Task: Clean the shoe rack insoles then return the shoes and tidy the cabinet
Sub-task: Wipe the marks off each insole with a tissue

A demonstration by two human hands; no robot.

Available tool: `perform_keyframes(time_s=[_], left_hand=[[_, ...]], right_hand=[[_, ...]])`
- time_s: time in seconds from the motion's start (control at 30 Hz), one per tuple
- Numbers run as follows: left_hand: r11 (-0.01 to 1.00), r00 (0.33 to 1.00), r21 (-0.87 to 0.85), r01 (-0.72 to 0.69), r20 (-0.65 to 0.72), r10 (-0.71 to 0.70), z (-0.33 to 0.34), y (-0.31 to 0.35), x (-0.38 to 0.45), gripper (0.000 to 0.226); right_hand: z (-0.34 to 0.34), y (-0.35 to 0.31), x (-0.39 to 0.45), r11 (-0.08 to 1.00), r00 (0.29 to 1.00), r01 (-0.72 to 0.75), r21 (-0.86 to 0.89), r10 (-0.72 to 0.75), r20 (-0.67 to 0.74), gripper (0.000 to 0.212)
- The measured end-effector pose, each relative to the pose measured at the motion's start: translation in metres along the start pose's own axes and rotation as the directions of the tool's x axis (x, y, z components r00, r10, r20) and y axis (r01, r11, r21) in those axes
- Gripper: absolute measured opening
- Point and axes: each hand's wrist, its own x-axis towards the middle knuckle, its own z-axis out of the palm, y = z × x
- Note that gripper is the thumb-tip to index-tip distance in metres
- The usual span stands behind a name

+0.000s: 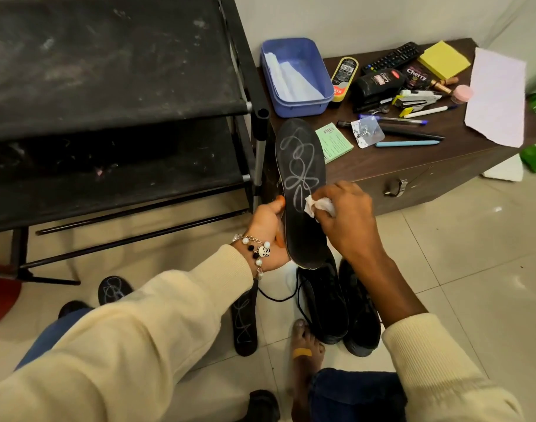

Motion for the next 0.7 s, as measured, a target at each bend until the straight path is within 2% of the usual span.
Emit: perform_keyframes(time_s=[0.1,0.23,0.33,0.4,0.47,0.57,0.63,0.7], left_hand=[[0.999,1.0,-0.032,-0.012,-0.006,0.012,0.001,0.002,-0.001,0.054],[0.999,0.999,-0.04,-0.007,-0.042,0.006,0.003,0.006,-0.002,0.053],[0.998,0.999,-0.052,-0.028,-0.034,0.026,0.004,0.008,-0.002,0.052],[0.998,0.999,-0.049,-0.044,-0.015,0.043,0.005,0.006,-0.002,0.051],[0.998,0.999,-0.032,-0.049,0.004,0.049,0.006,0.003,-0.003,0.052],[0.999,0.999,-0.01,-0.04,-0.006,0.04,0.007,0.002,-0.004,0.053],[0.999,0.998,-0.02,-0.042,-0.045,0.041,0.007,0.003,-0.005,0.051],[0.999,0.993,-0.035,-0.038,-0.109,0.034,0.008,0.003,-0.005,0.048]], right_hand=[[0.001,-0.01,-0.002,0.997,0.999,0.022,0.077,-0.024,0.026,0.021],[-0.005,-0.027,-0.006,0.969,0.978,0.16,0.19,-0.182,0.104,0.021],[-0.01,-0.025,-0.005,0.96,0.951,0.239,0.144,-0.261,0.162,0.025],[-0.01,-0.017,-0.002,0.978,0.969,0.203,0.046,-0.207,0.132,0.028],[-0.008,-0.009,0.0,0.994,0.994,0.102,-0.031,-0.101,0.037,0.028],[-0.004,-0.011,-0.001,0.999,0.998,-0.029,-0.037,0.027,-0.056,0.025],[0.002,-0.021,-0.002,0.999,0.998,-0.043,0.028,0.044,-0.037,0.022],[0.006,-0.032,-0.005,0.996,0.999,0.015,0.089,-0.019,0.038,0.021]])
